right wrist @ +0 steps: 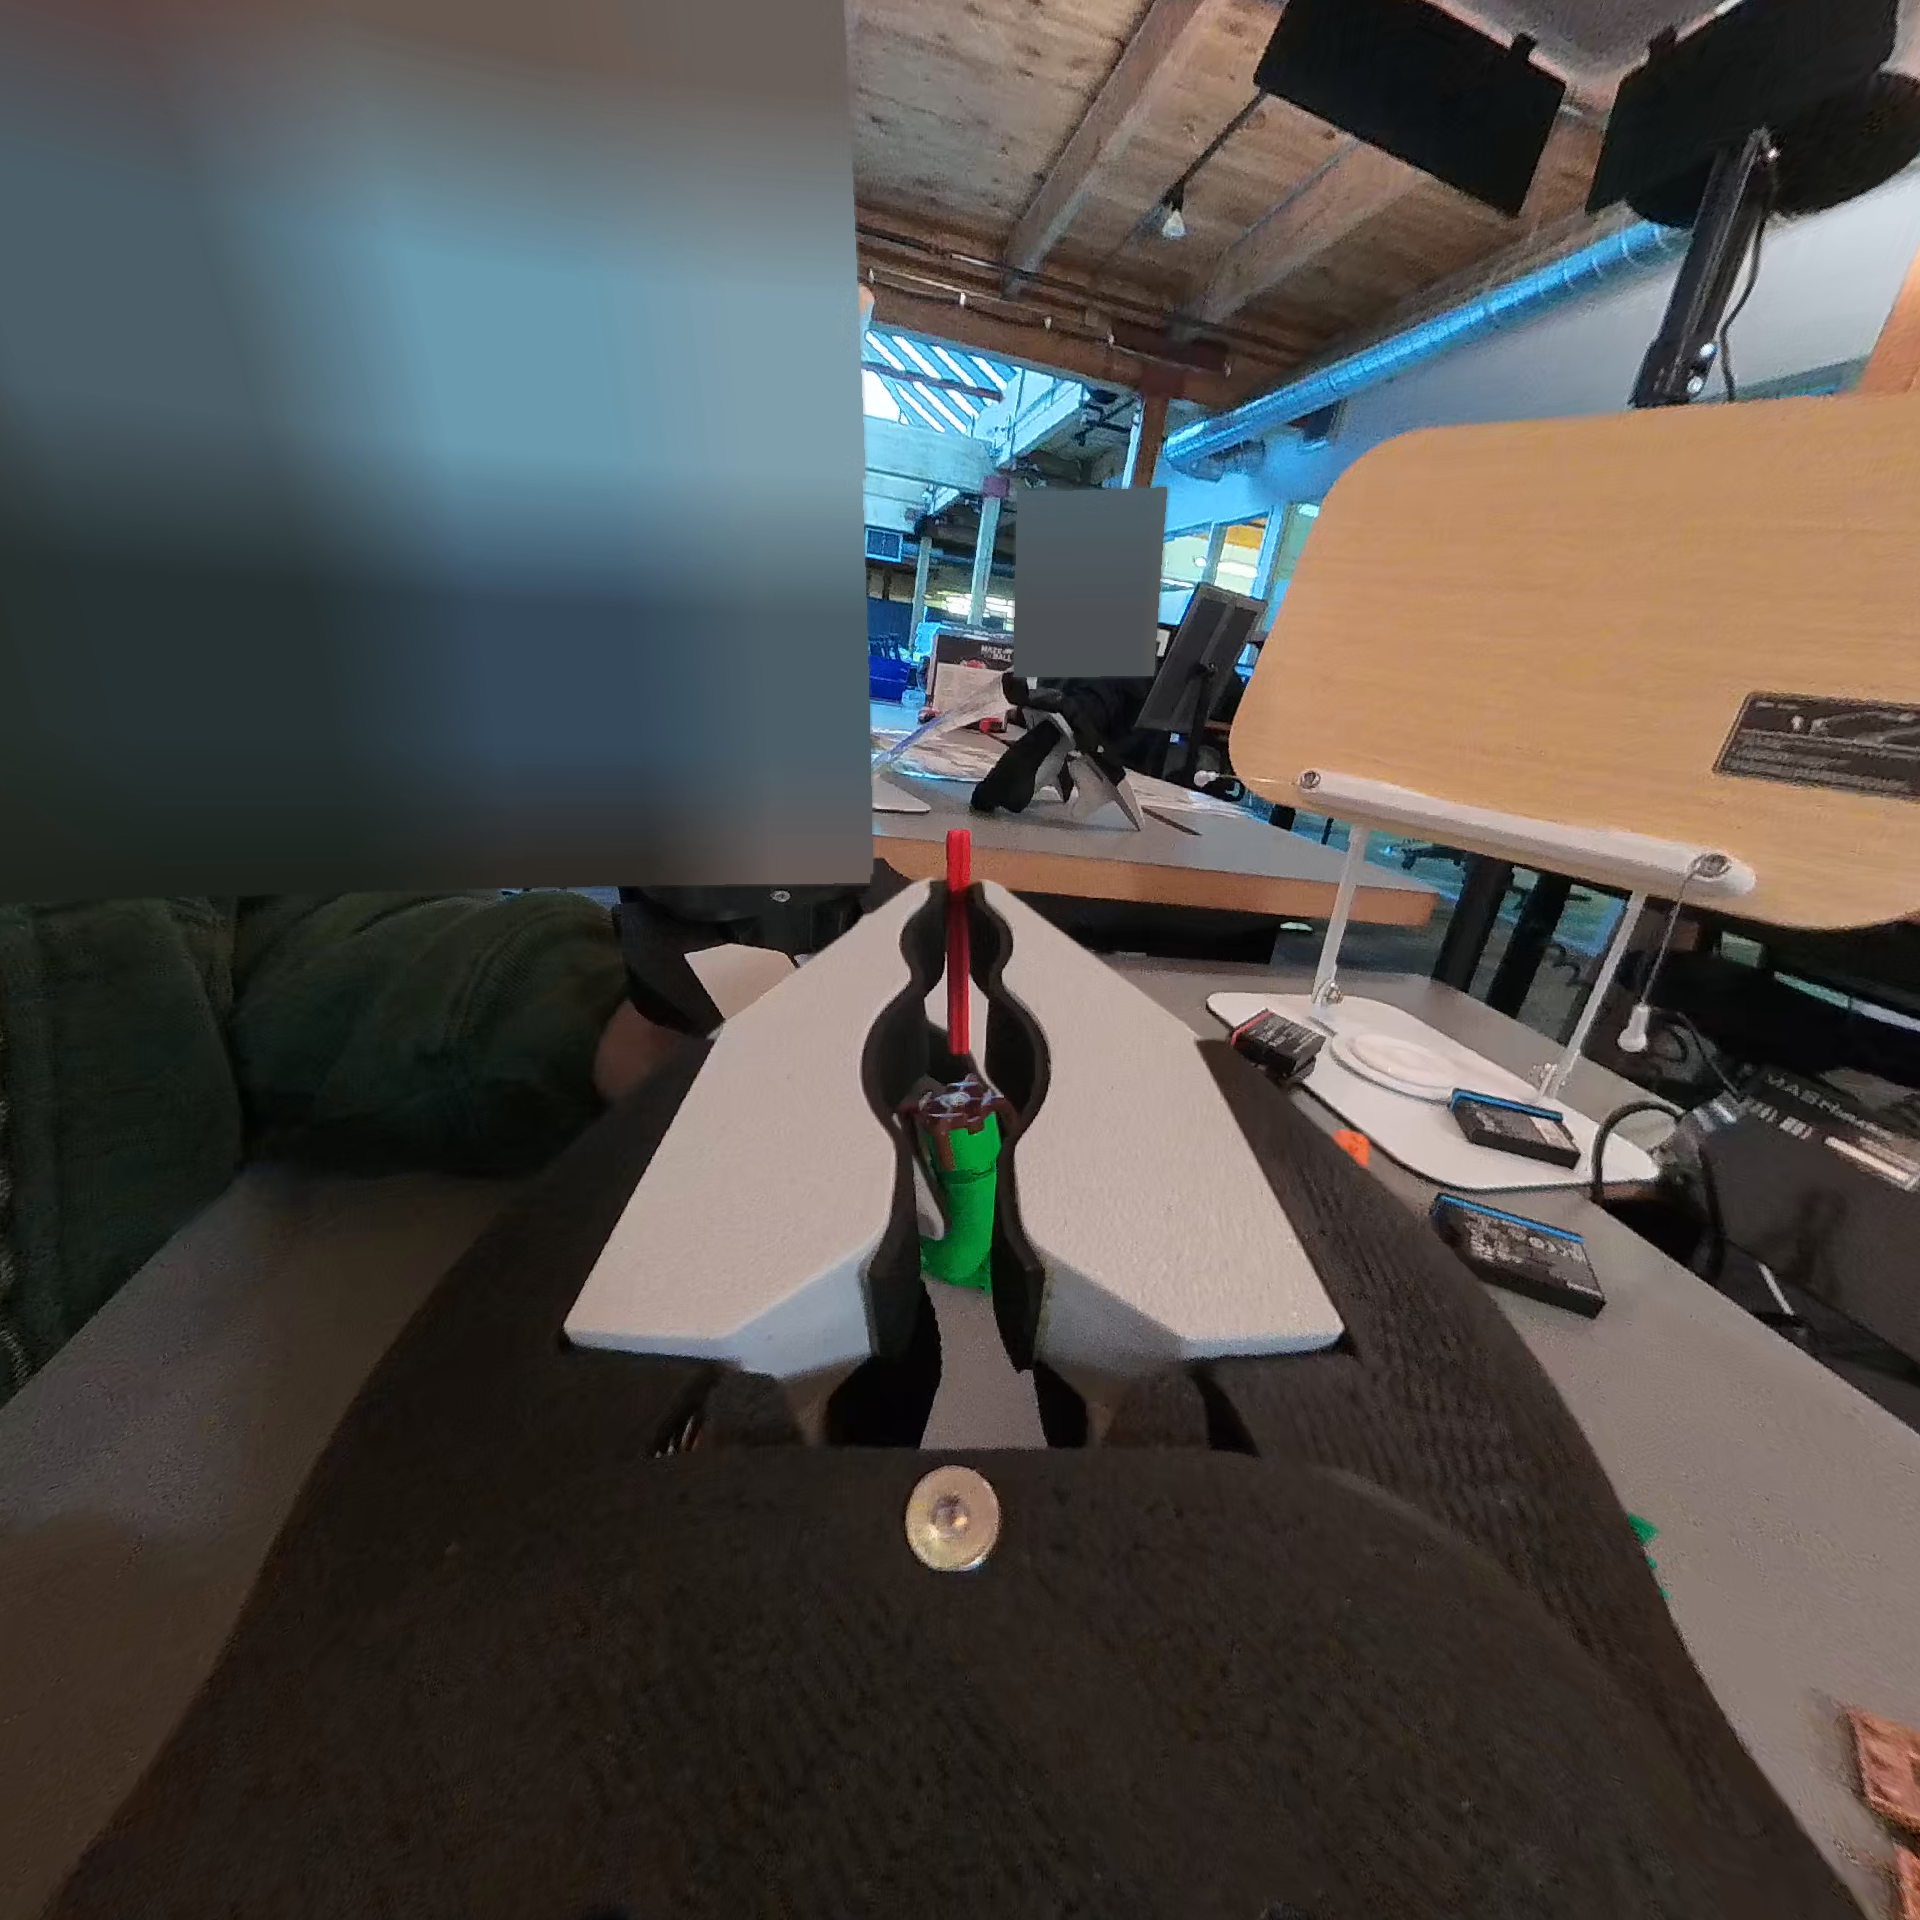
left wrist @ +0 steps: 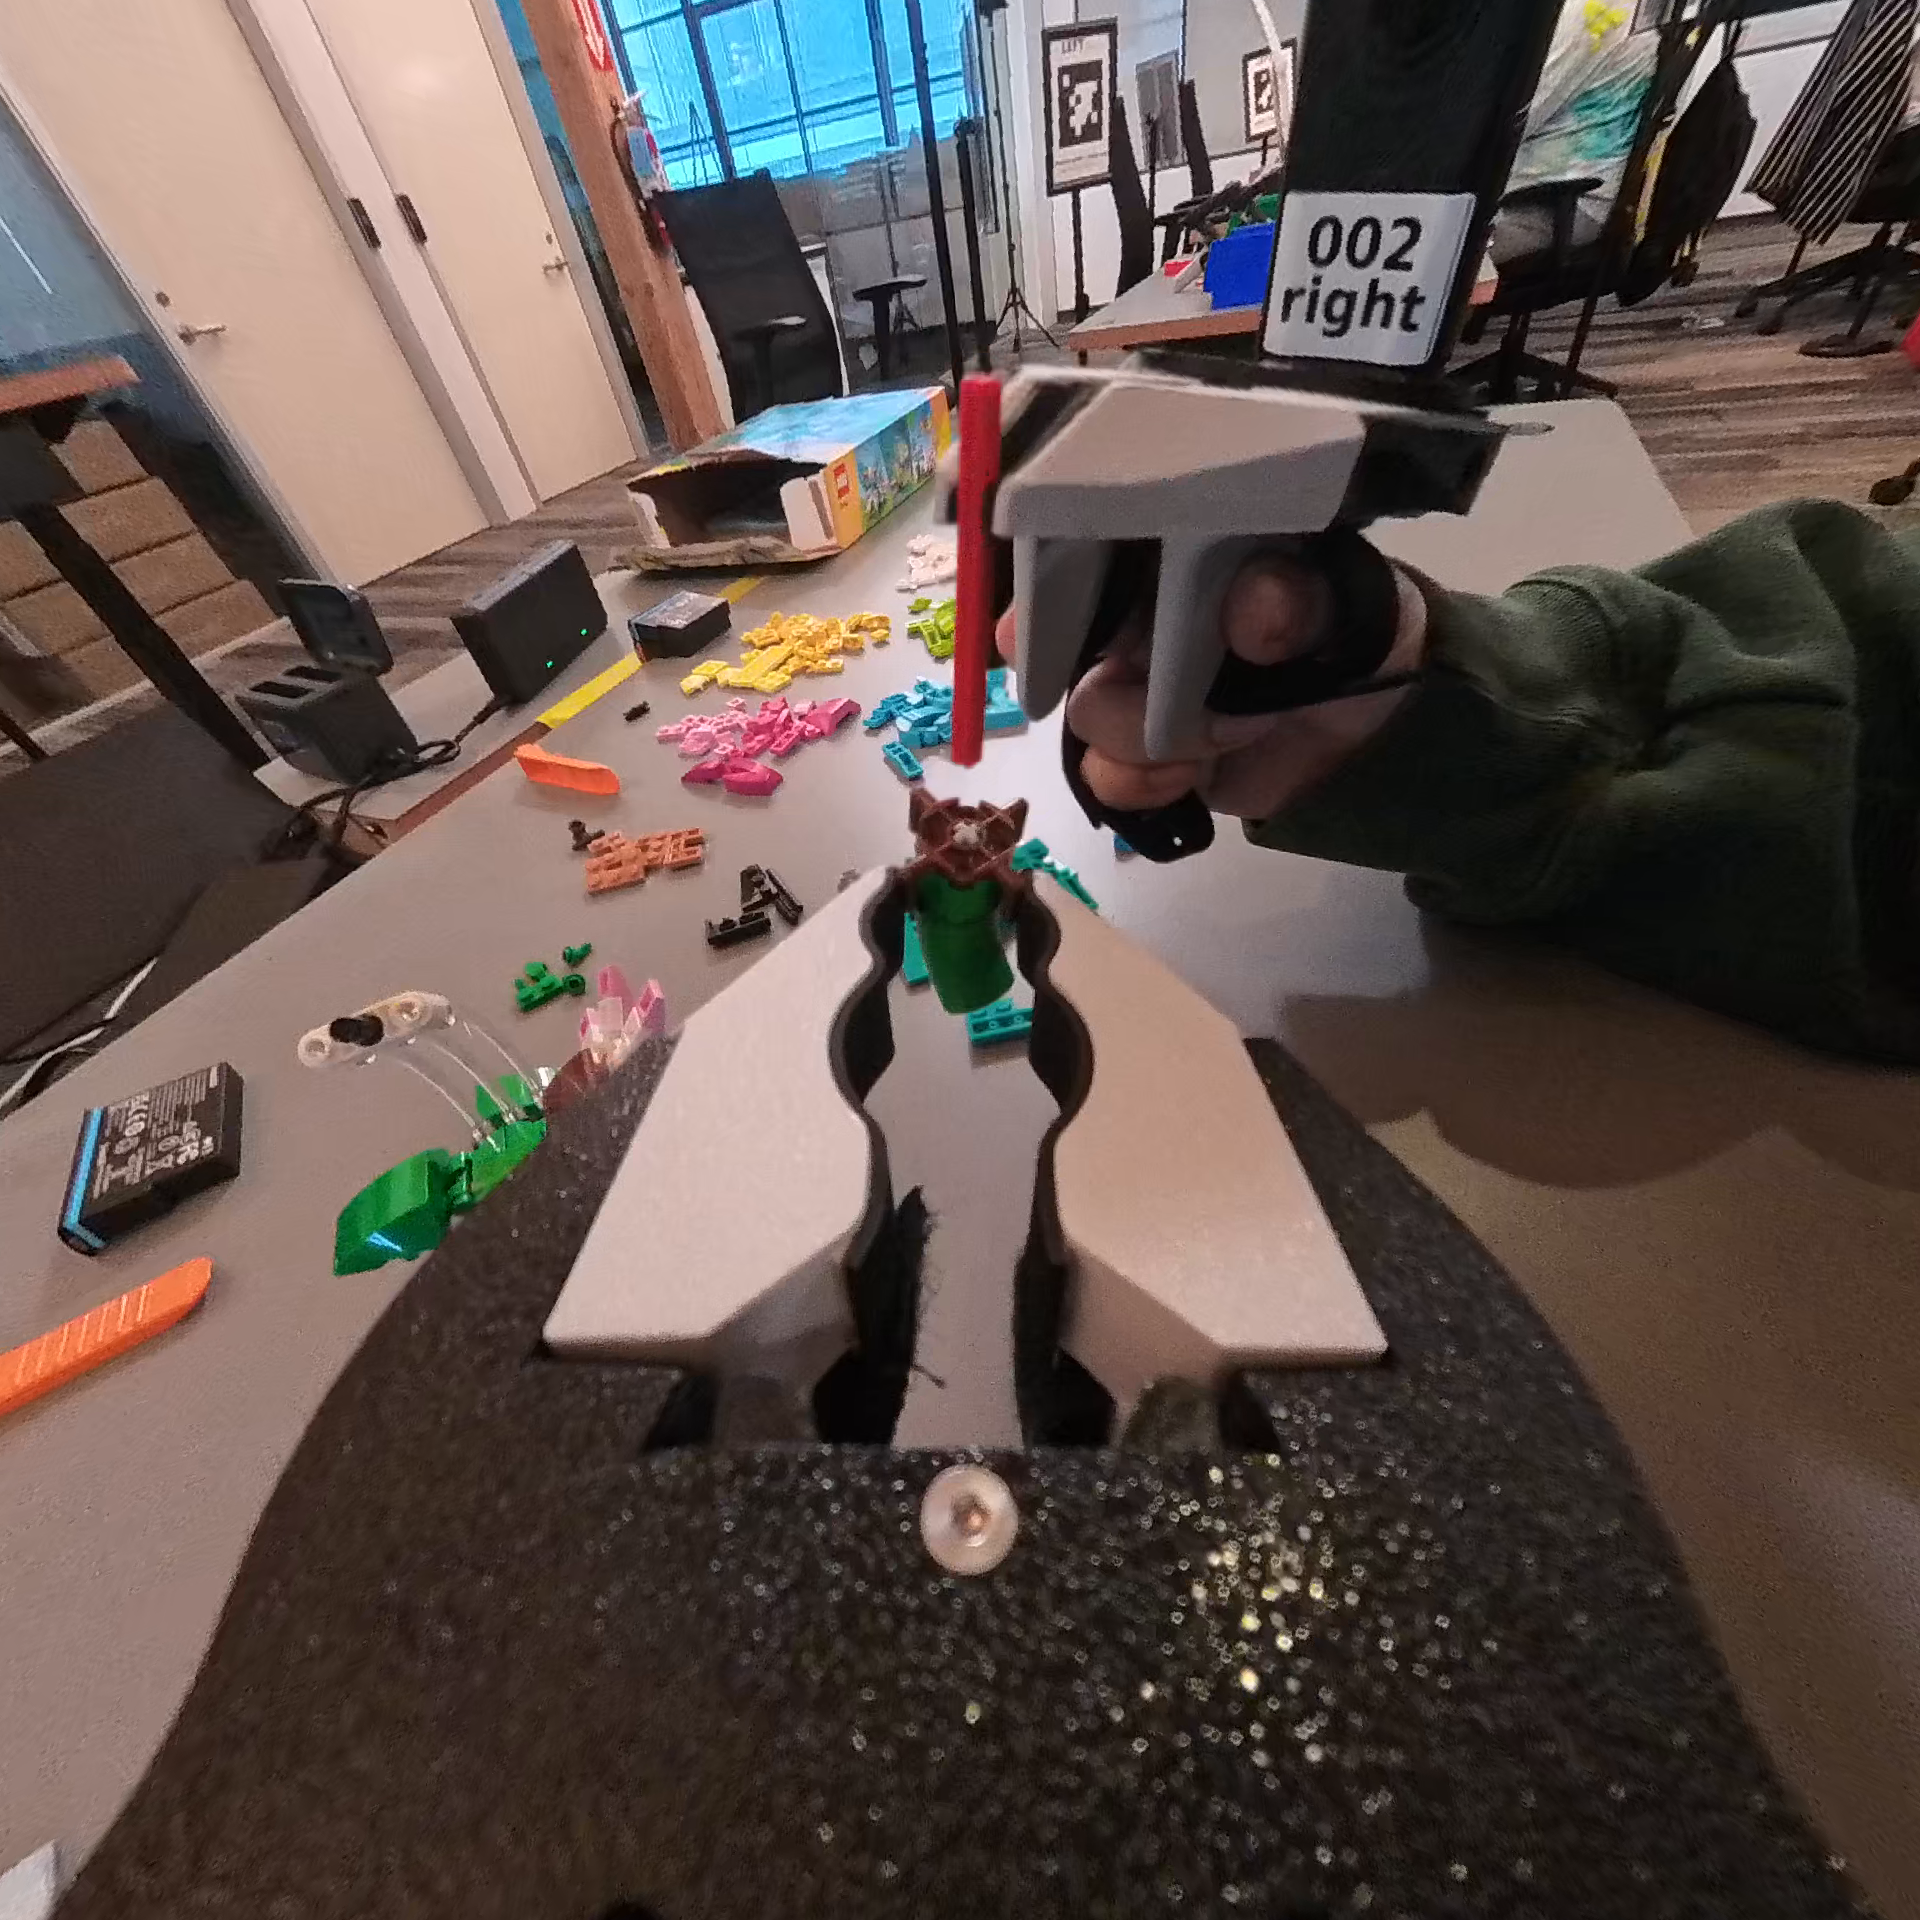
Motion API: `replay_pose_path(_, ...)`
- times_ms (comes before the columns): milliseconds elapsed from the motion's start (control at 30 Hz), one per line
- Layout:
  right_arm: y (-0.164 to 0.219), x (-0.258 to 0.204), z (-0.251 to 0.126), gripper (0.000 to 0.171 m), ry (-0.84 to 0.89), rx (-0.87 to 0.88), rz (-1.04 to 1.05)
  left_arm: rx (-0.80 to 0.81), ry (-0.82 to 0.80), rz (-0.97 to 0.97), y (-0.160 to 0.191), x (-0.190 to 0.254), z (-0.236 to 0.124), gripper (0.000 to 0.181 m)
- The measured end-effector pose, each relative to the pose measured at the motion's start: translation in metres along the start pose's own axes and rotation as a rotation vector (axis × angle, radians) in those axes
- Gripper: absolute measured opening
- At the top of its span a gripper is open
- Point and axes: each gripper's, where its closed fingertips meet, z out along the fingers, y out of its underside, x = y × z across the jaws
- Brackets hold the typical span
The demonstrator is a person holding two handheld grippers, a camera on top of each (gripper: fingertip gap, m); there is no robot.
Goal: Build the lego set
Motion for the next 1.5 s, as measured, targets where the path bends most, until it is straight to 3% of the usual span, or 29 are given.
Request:
replay_pose_path(833,0.017,0.004,0.003,0.002,0.027,-0.085,0.021,-0.025,0.011,-0.065,0.006,-0.004,0.0,0.019)
replay_pose_path(1167,0.024,0.0,0.001,0.002,-0.03,-0.134,0.085,-0.069,0.14,-0.11,0.012,0.007,0.0,0.019)
replay_pose_path(1500,0.028,-0.004,-0.001,0.001,-0.081,-0.16,0.147,-0.067,0.26,-0.272,0.014,0.015,-0.002,0.019)
